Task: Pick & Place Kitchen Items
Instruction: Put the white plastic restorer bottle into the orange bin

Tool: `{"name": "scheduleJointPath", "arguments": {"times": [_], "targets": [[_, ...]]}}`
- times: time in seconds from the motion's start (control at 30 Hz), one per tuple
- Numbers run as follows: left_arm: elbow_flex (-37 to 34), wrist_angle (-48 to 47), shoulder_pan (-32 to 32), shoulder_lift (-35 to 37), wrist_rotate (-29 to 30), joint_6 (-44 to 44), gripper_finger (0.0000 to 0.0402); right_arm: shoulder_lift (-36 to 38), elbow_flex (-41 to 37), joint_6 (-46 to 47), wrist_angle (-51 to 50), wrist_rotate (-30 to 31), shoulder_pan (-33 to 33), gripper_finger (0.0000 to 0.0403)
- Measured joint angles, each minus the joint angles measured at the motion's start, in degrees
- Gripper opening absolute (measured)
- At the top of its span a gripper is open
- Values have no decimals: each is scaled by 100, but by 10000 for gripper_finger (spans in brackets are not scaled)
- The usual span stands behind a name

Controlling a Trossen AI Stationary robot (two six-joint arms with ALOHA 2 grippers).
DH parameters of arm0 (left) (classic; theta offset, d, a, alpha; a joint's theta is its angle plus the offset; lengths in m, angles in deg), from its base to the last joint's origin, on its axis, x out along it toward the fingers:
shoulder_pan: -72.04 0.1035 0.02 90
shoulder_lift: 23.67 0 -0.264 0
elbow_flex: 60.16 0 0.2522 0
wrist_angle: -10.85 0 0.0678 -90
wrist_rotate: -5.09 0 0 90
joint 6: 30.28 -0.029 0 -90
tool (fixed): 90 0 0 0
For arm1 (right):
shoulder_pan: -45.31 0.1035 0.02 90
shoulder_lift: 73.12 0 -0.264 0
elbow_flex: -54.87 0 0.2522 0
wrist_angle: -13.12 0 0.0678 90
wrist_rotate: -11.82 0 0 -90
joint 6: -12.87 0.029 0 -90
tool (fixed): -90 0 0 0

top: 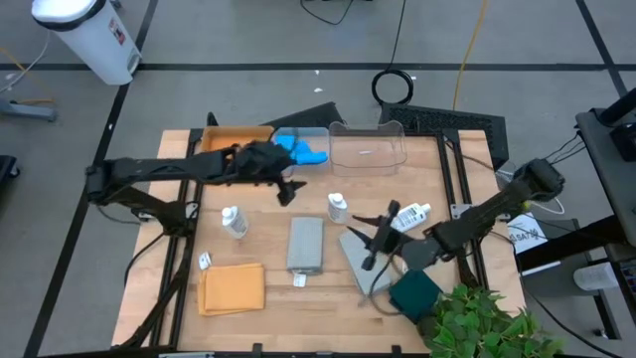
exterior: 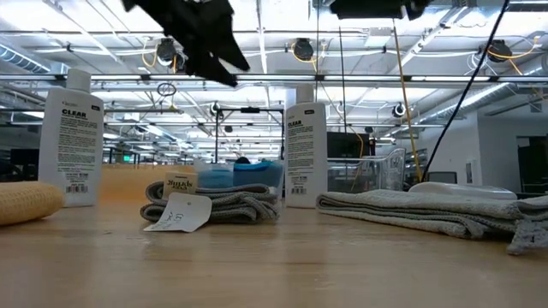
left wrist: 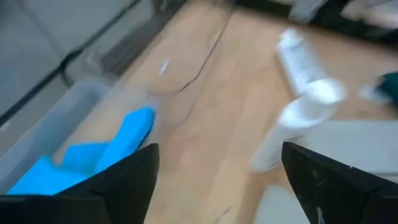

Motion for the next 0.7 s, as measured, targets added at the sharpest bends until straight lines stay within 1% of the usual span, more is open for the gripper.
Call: {"name": "scheduleJointPath", "arguments": {"times": [0.07,0.17,0.27,0.33,0.4,0.5,0.6,0.7], "targets": [[-520,655,-154,437,-10,18,348,431,0,941,-843,-552,-129,129],[-1419,1828,-279,1034,-78,123,347,882,2,2193,-2338,-1544,-624,173],[-2210,2585,-398,1485,-153,520,343,1120,2,3470,-4038,-2537,-1360,203],[-2630,2845,-487,1695,-194,782,343,1131,2,4166,-5113,-3257,-1938,213],[-2972,3008,-585,1829,-187,899,344,1065,-4,4433,-5986,-3763,-2431,216],[-3328,3230,-669,1934,-179,916,343,932,-4,4573,-6824,-4148,-3002,214],[-3530,3264,-703,1930,-177,1076,342,835,-2,4579,-7232,-4338,-3410,208],[-3564,3243,-703,1925,-148,1202,346,727,-2,4582,-7381,-4932,-3651,203]]}}
